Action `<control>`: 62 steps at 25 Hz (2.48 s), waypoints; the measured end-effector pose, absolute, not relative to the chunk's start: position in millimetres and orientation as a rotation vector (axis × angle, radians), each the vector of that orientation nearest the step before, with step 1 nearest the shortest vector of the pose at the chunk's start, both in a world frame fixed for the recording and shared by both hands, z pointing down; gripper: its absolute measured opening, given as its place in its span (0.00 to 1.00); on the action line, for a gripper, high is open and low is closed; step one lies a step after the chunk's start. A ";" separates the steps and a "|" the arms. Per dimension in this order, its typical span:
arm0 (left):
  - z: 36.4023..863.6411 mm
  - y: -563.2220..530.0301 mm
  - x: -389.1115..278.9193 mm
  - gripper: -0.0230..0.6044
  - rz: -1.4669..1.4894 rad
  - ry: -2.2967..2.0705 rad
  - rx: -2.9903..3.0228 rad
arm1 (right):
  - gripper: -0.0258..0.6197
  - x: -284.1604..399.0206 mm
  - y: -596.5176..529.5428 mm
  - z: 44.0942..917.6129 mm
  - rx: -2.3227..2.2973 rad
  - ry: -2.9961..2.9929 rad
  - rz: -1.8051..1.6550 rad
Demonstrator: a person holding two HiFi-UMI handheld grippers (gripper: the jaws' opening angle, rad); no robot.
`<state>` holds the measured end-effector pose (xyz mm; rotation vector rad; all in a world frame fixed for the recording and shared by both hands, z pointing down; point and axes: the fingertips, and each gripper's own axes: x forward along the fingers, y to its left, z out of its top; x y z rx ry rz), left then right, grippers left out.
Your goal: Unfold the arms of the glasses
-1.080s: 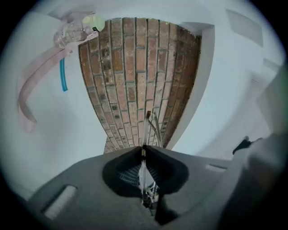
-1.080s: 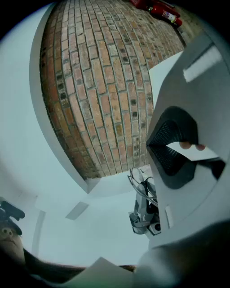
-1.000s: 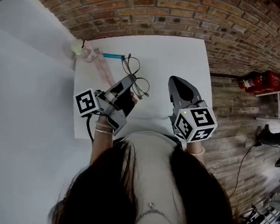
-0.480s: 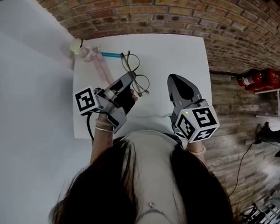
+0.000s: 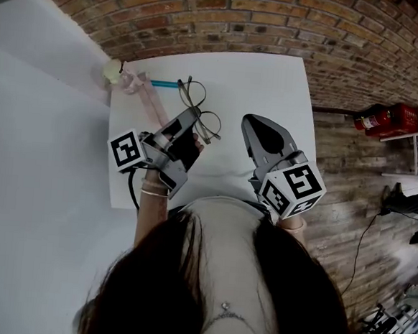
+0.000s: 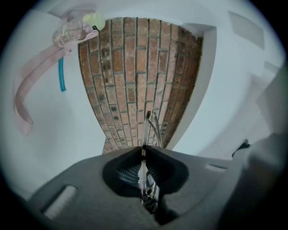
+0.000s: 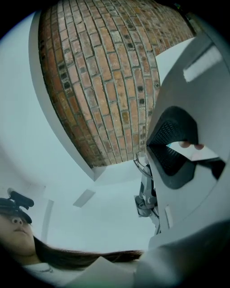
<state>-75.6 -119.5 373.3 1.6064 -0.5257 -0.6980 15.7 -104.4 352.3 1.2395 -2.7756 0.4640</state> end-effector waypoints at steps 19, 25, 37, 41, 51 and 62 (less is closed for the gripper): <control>369.5 -122.9 -78.1 0.08 -0.719 -0.524 1.589 | 0.06 -10.6 -85.5 344.1 1.028 -2.889 0.478; 371.4 -124.4 -79.8 0.08 -0.726 -0.513 1.584 | 0.09 -21.5 -80.0 346.8 0.939 -2.904 0.468; 371.2 -124.2 -80.7 0.08 -0.732 -0.496 1.573 | 0.11 -39.1 -66.0 349.9 0.772 -2.934 0.451; 369.5 -124.0 -80.4 0.08 -0.736 -0.478 1.566 | 0.11 -42.5 -64.8 351.3 0.751 -2.929 0.446; 368.5 -121.1 -75.3 0.08 -0.736 -0.450 1.560 | 0.11 -46.0 -62.0 356.7 0.748 -2.911 0.416; 368.7 -120.9 -74.2 0.08 -0.733 -0.449 1.564 | 0.09 -44.6 -61.7 351.1 0.759 -2.922 0.373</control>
